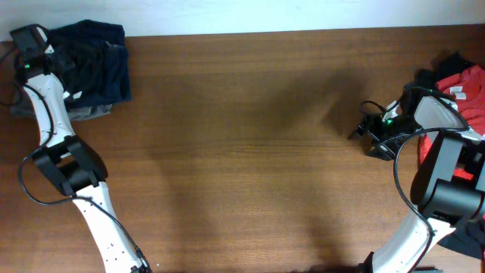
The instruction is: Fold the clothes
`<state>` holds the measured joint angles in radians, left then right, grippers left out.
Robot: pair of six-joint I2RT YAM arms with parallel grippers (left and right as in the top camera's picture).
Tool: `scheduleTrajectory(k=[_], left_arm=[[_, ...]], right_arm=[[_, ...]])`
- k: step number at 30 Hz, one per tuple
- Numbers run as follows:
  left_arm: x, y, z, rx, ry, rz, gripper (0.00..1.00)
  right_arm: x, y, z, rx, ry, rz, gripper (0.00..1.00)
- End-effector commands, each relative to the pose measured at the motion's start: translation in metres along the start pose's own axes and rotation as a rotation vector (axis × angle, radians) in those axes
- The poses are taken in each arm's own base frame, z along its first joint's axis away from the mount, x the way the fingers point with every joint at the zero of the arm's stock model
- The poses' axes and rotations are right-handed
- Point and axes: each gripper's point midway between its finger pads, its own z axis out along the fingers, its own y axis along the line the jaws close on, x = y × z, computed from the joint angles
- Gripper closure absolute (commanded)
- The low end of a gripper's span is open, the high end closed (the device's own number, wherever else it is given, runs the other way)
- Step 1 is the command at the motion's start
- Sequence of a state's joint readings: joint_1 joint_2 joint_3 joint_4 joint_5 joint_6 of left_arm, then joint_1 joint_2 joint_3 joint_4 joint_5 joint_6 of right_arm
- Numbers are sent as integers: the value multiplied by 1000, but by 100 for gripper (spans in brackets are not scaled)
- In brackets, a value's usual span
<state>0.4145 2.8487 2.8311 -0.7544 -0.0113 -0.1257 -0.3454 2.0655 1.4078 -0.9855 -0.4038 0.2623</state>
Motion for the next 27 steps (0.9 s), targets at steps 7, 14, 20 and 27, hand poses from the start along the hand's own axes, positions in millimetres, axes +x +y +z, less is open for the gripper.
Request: scheduleTrajectory(k=[7,14,20,27], left_arm=[[-130,-67,-225,354,-242,49,3],[-134,-87,-303,472,-248,71,1],[-121,-85,-298,466,-192,59,1],[-112,-83,-295,460,-150,49,1]], right_arm=[[5,37,-116,-11,-295,-82,22],[80,45,-205,-1,-471,-136,22],[166,44,-255,-33,-615,-209,21],[245,33,-288,-73,-826,-274,5]])
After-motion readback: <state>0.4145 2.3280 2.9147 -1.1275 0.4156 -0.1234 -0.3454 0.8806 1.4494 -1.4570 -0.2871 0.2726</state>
